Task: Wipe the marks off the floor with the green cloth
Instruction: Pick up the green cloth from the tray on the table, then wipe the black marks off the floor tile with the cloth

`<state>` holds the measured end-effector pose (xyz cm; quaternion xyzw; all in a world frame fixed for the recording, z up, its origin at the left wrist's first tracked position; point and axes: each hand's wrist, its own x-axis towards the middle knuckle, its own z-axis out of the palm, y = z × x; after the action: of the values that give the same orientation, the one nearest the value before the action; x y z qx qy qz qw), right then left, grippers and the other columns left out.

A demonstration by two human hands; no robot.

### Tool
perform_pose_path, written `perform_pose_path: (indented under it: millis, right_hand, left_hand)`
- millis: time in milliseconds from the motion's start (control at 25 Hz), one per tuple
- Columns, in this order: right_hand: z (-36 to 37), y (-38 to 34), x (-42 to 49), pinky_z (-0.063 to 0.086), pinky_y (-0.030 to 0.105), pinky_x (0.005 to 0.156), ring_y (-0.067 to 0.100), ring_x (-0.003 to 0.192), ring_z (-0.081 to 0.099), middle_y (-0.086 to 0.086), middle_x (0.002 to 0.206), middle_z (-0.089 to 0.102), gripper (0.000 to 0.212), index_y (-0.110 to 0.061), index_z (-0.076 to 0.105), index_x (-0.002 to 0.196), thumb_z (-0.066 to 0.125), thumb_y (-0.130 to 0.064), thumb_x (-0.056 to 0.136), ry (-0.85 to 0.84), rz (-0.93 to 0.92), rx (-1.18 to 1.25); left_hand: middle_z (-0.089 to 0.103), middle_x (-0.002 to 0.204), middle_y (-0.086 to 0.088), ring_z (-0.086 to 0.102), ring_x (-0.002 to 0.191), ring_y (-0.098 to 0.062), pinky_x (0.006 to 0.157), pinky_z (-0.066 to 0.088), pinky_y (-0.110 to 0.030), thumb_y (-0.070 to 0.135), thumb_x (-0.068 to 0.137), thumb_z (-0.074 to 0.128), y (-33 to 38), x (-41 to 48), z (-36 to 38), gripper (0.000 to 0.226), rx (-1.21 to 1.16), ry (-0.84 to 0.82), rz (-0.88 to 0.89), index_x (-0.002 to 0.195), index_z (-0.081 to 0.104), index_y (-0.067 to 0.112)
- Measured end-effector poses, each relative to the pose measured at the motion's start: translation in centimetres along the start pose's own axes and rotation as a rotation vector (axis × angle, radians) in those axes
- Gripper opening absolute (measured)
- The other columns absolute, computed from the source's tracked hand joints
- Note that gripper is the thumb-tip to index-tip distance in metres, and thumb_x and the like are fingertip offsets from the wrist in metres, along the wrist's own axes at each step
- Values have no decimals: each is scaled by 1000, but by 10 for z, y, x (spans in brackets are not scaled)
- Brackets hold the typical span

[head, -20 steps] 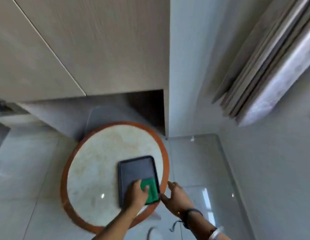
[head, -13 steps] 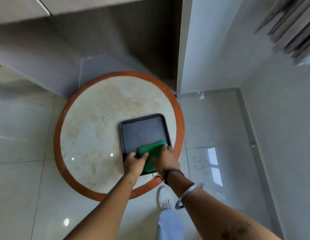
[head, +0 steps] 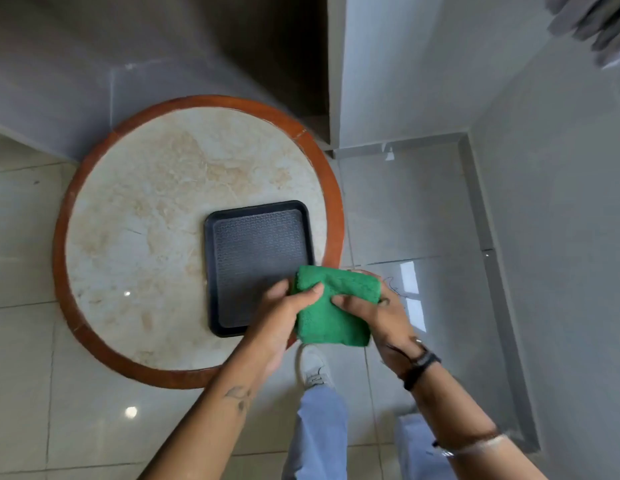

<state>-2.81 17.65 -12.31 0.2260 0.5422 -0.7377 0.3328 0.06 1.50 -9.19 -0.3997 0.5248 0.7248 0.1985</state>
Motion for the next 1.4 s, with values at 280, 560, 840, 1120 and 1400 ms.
perform_pose_path:
  millis: [280, 560, 840, 1120, 1400]
  right_hand:
    - [-195, 87, 49, 62, 39, 69, 34, 85, 73, 19, 101, 76, 36, -1, 69, 108, 72, 8, 73, 256, 231, -100]
    - [-315, 243, 215, 52, 43, 64, 44, 79, 65, 24, 98, 71, 46, -7, 61, 118, 57, 6, 74, 765, -254, -1173]
    - [-325, 404, 239, 7, 63, 116, 29, 147, 20, 4, 163, 19, 87, -13, 15, 154, 33, -66, 87, 98, -181, -1726]
    - [-332, 354, 290, -2, 65, 114, 26, 151, -3, -1, 165, 0, 92, -17, 6, 154, 16, -76, 84, 540, 180, -1492]
    - [-349, 388, 231, 4, 65, 115, 25, 147, 25, -1, 155, 39, 80, -19, 43, 145, 34, -68, 83, 39, -185, -1890]
  left_hand:
    - [71, 97, -19, 64, 85, -26, 80, 53, -43, 28, 83, 75, -163, 113, 108, 37, 444, 84, -97, 99, 63, -2]
    - [26, 158, -17, 29, 144, -32, 119, 24, -43, 59, 79, 65, -325, 324, 52, 100, 1545, 37, 96, 152, 20, 8]
    - [-18, 161, -23, -10, 151, -36, 123, 4, -50, 59, 58, 83, -387, 410, 37, 143, 1882, -73, 71, 153, -10, 5]
    - [-23, 159, -25, -15, 150, -38, 123, 5, -49, 56, 58, 85, -389, 414, 40, 148, 1896, -67, 7, 152, -16, 4]
    - [-25, 160, -22, -16, 150, -35, 124, 1, -47, 53, 56, 86, -386, 417, 30, 148, 1940, -112, 24, 152, -18, 9]
